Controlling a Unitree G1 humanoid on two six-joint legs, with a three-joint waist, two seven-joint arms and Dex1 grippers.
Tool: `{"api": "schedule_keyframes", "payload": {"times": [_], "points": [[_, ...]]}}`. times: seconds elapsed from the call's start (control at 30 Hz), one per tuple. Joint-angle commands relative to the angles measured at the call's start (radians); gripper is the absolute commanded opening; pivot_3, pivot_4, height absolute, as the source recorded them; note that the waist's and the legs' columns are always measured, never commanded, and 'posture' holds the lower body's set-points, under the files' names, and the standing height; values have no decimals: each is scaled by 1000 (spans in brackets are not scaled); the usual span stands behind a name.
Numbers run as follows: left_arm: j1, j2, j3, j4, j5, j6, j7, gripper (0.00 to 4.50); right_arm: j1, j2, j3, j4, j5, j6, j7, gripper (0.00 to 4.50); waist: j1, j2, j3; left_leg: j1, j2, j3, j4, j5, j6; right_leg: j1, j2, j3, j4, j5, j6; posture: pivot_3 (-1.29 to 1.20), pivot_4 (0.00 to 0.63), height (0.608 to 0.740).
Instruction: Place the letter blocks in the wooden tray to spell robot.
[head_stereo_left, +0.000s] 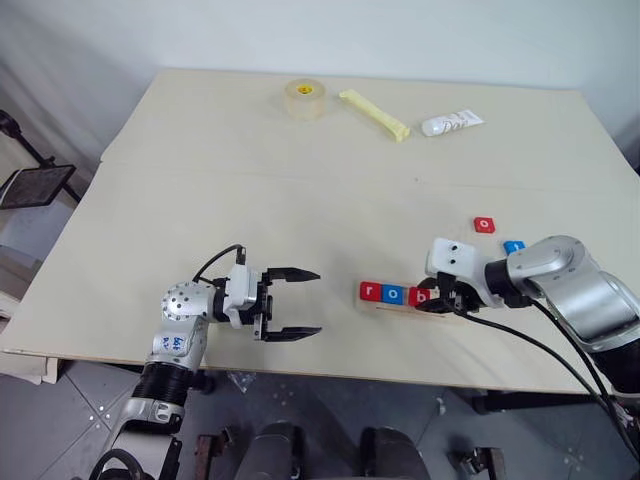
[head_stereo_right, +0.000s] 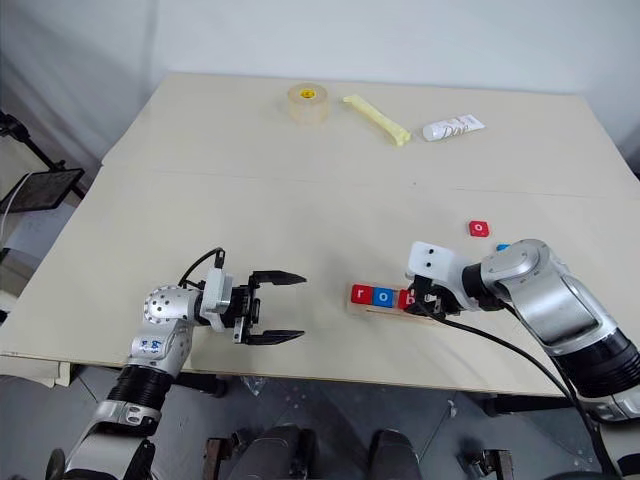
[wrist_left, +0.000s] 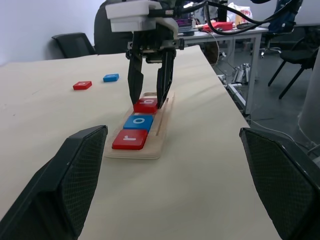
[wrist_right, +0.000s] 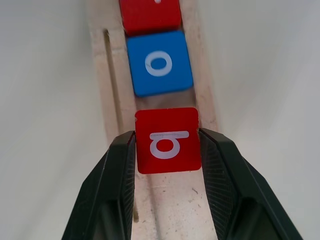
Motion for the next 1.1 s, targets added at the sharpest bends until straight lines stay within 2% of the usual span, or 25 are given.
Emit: {"api": "schedule_keyframes", "payload": {"times": [0.03,0.23,0.53,0.67,0.83,0.9,1.0,1.1], "points": [[9,-2,-1,-45,-5,-12,9,4500,-26,8,-9,7,-14,-20,11,1463,1,0,0,0,0,0,0,0,0,0,0,0,0,0,0,0,150,740],[18,-3,-3,-57,-5,-9,21,4500,-39,29,5,11,-18,-17,16,1463,0,0,0,0,0,0,0,0,0,0,0,0,0,0,0,0,150,740],[14,-3,-1,-48,-2,-9,26,4500,-43,29,-13,-22,-13,9,27,4479,1,0,0,0,0,0,0,0,0,0,0,0,0,0,0,0,150,740],[3,-6,-1,-36,0,-10,26,4500,-28,13,-80,-68,25,50,15,4479,0,0,0,0,0,0,0,0,0,0,0,0,0,0,0,0,150,740],[-5,-9,0,-25,2,-11,24,4500,79,-16,-231,-158,121,98,2,4479,6,0,0,0,-1,-2,0,0,0,1,0,-1,0,0,0,0,150,740],[-7,-10,0,-22,2,-12,23,4500,141,-18,-315,-177,153,88,-13,4479,6,0,0,0,-1,-1,0,0,0,1,0,-1,0,0,0,0,150,740],[-14,-12,4,5,6,-15,23,4500,302,5,-557,-148,160,47,-102,4479,10,-1,0,0,-1,-1,0,0,0,1,0,-1,0,0,0,0,150,740],[-18,-14,8,29,8,-23,21,4500,413,30,-722,-117,178,13,-151,4479,7,-1,0,0,-1,0,0,0,1,1,-1,-1,0,0,0,0,150,740]]}}
